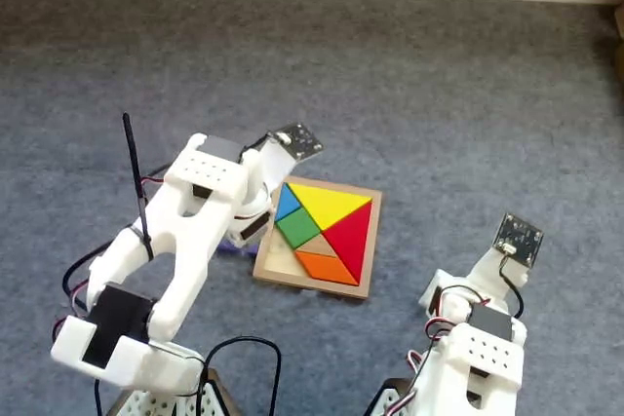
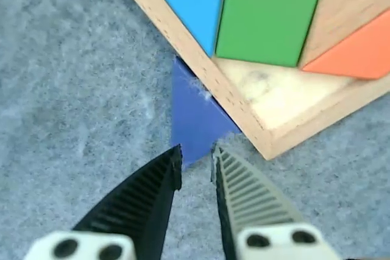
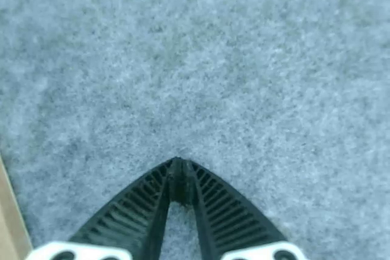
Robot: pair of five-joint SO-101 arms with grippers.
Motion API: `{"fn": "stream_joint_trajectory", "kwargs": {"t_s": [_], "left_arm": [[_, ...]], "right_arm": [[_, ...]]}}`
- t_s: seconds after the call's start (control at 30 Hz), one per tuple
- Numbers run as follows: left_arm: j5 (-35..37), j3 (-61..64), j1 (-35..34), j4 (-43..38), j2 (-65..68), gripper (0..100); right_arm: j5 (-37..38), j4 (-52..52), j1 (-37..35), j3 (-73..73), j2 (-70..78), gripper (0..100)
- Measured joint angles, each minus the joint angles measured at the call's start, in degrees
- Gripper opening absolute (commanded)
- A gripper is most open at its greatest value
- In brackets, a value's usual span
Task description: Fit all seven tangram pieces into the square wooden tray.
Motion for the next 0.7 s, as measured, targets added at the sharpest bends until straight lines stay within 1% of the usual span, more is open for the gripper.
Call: {"fn": "stream_joint_trajectory", "kwargs": {"t_s": [0.1, 0.23, 0.27, 0.37, 0.57, 0.7], "left_arm": [[0.0, 0.26, -0.09, -0.26, 0.0, 11], [0.0, 0.35, -0.09, -0.26, 0.0, 22], [0.0, 0.7, -0.09, -0.35, 0.0, 23], [0.0, 2.37, -0.09, -1.67, 0.0, 22], [0.0, 5.54, -0.09, -8.62, 0.0, 22], [0.18, 4.04, -0.35, -9.58, 3.78, 22]], "right_arm": [[0.0, 0.0, 0.0, 0.0, 0.0, 0.6], [0.0, 0.0, 0.0, 0.0, 0.0, 0.6], [0.0, 0.0, 0.0, 0.0, 0.0, 0.6], [0.0, 0.0, 0.0, 0.0, 0.0, 0.6], [0.0, 0.0, 0.0, 0.0, 0.0, 0.6], [0.0, 0.0, 0.0, 0.0, 0.0, 0.6]]}}
